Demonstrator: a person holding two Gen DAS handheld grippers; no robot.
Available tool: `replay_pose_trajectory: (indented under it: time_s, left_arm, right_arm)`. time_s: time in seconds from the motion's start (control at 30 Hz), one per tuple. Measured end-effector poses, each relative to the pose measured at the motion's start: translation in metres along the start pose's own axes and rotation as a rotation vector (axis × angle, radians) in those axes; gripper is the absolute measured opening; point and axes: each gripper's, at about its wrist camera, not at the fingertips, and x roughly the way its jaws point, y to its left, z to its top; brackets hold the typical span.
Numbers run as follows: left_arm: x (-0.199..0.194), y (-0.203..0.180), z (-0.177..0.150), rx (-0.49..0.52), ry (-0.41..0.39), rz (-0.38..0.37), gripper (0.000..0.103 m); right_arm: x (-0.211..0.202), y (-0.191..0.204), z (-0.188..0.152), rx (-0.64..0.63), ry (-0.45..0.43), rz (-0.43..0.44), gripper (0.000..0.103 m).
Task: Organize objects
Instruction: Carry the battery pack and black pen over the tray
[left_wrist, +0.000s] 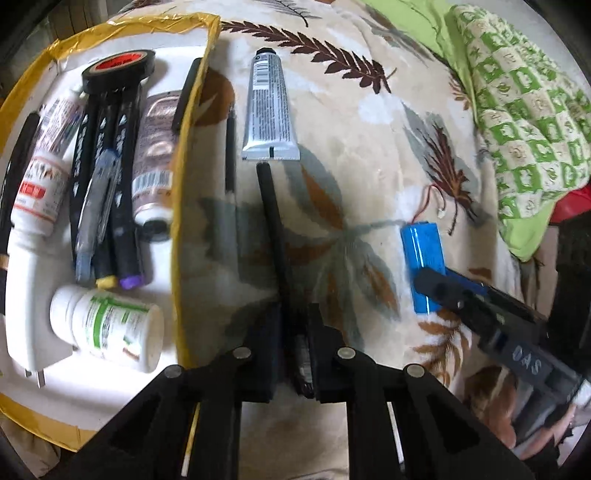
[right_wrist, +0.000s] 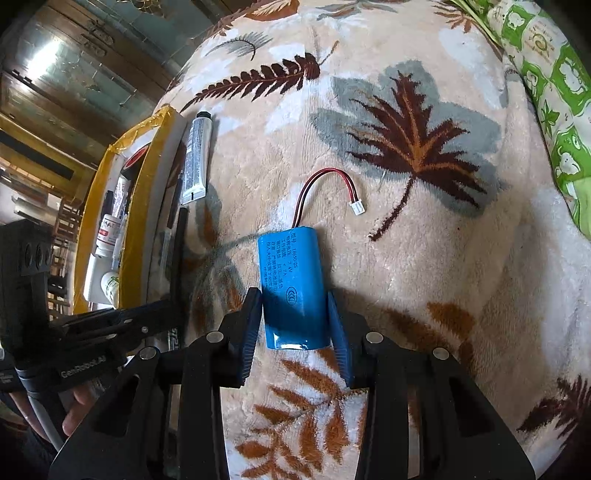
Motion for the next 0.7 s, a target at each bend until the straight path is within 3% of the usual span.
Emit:
replay_pose_trajectory:
  time_s: [0.17, 0.27, 0.37, 0.43, 0.57, 0.7]
  left_arm:
    - [0.009, -0.017, 0.007, 0.103, -0.02, 0.132, 0.016]
    - [0.006, -0.02, 0.001, 0.147, -0.058, 0.136, 0.009]
    - [-0.004, -0.01, -0.013, 0.124, -0.081, 0.058, 0.006]
    - [-0.012, -0.001, -0.02, 0.09, -0.078, -0.034, 0.006]
    - [-0.038, 0.005, -0.025, 0.074, -0.134, -0.131, 0.006]
    - [-0.069, 0.003, -0.019, 0.064, -0.166, -0.163, 0.006]
  right_arm:
    - [0.005, -0.003, 0.006, 0.042, 0.017, 0.011, 0.038]
    - [0.009, 0.006, 0.009, -0.003, 0.025, -0.03, 0.038]
    - [0.006, 0.013, 0.008, -0.017, 0.036, -0.035, 0.036]
    - [0.004, 0.016, 0.004, -0.007, 0.051, 0.017, 0.036]
    - [0.002, 0.021, -0.009, 0.053, 0.068, 0.146, 0.036]
    - [-0.006, 0.045, -0.014, 0.036, 0.06, 0.205, 0.036]
